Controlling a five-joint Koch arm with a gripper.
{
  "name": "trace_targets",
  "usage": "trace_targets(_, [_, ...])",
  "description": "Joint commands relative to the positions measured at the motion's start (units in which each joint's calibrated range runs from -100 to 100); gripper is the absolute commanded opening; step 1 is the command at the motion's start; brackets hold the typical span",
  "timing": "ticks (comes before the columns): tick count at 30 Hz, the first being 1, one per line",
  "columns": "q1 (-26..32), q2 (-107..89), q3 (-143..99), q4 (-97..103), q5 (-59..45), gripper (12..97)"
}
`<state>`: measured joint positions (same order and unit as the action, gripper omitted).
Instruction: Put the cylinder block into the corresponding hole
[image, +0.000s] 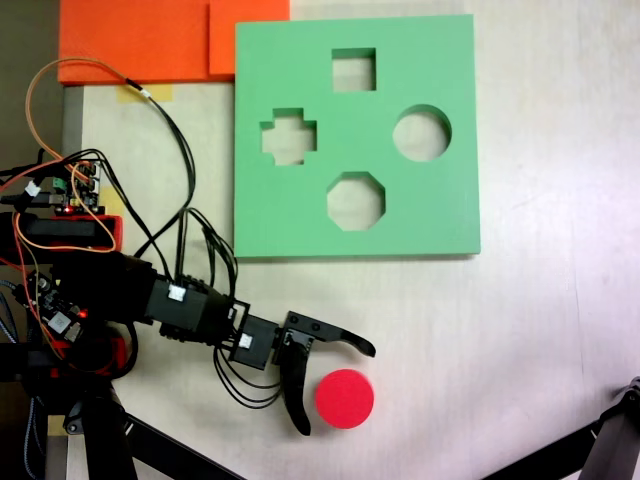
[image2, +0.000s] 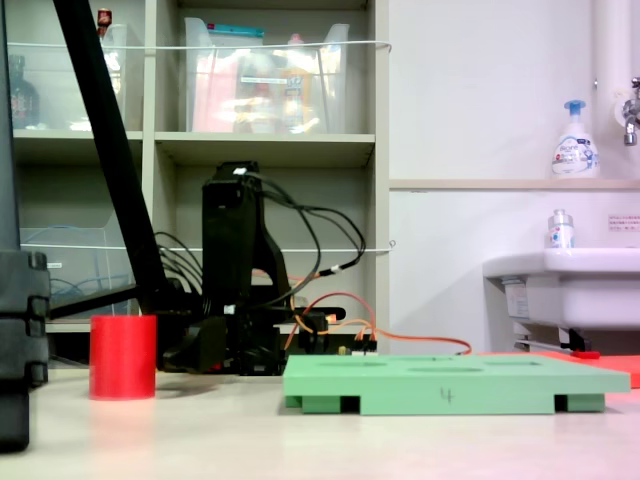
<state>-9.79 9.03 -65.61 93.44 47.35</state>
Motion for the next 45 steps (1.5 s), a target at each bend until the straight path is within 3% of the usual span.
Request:
trace_targets(1, [-0.1, 0.61, 2.39, 6.56, 0.2, 85.2])
trace_targets(22, [-3.03, 12.06, 14.06, 6.56, 0.29, 83.2])
trace_targets(29, [-3.32, 12.2, 14.06, 6.56, 0.34, 71.7])
trace_targets(33, [-3.27, 11.92, 13.56, 6.56, 0.34, 55.4])
trace_targets(36, [-3.22, 10.8, 12.96, 6.56, 0.29, 48.6])
trace_targets(42, [-3.13, 8.85, 11.77, 6.56, 0.34, 38.5])
trace_targets(45, [-2.93, 7.87, 11.27, 6.56, 0.34, 38.5])
